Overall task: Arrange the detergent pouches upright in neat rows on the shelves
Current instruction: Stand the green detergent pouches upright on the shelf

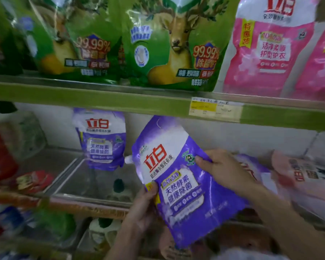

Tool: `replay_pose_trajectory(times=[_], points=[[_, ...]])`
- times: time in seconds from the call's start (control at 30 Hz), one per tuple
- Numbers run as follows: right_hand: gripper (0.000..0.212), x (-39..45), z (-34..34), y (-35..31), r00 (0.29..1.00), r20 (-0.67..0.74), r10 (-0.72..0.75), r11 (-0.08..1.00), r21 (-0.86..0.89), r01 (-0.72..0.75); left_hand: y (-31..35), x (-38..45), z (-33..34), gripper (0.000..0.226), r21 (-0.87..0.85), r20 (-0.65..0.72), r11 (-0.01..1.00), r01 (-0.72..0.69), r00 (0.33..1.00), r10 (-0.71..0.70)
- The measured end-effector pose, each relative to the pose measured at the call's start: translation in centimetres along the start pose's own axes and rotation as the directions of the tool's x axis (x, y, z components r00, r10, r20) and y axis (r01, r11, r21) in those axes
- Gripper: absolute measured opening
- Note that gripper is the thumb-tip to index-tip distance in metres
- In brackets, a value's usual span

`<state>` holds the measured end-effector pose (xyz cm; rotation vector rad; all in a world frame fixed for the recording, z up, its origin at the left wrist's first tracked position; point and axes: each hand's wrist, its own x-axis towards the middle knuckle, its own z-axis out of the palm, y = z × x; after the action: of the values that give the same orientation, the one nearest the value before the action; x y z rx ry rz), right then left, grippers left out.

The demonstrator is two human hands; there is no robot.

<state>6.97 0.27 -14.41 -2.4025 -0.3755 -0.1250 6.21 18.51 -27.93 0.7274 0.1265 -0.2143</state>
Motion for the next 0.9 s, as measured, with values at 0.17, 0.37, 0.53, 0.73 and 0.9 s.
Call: replay_pose_trajectory(times=[0.17, 0.37, 0.53, 0.73, 0.9], points=[[0.027, 2.4, 8.5, 3.4, 0.977, -0.145, 0.157, 0.876, 0.478, -0.07, 4.9, 1.1, -2.6, 0.015, 0.319, -0.299, 0.925, -0.208, 0.904, 0.306], [0.025, 6.8, 13.8, -1.3, 0.979, -0.065, 0.192, 0.716, 0.691, -0.094, 15.4, 0.9, -6.1, 0.012, 0.559, -0.256, 0.758, -0.338, 0.798, 0.545], [0.013, 9.5, 20.0, -6.1, 0.958, 0.008, 0.286, 0.657, 0.726, -0.202, 21.8, 0.5, -9.4, 0.016, 0.614, -0.185, 0.695, -0.374, 0.788, 0.587], [0.017, 9.1, 25.4, -8.0, 0.955, 0.064, 0.289, 0.65, 0.719, -0.245, 23.0, -0.5, -15.0, 0.017, 0.645, -0.254, 0.7, -0.306, 0.779, 0.574], [0.029, 8.7, 26.3, -8.3, 0.945, 0.035, 0.324, 0.675, 0.691, -0.258, 22.2, -0.6, -16.8, 0.01, 0.704, -0.252, 0.65, -0.287, 0.755, 0.606]])
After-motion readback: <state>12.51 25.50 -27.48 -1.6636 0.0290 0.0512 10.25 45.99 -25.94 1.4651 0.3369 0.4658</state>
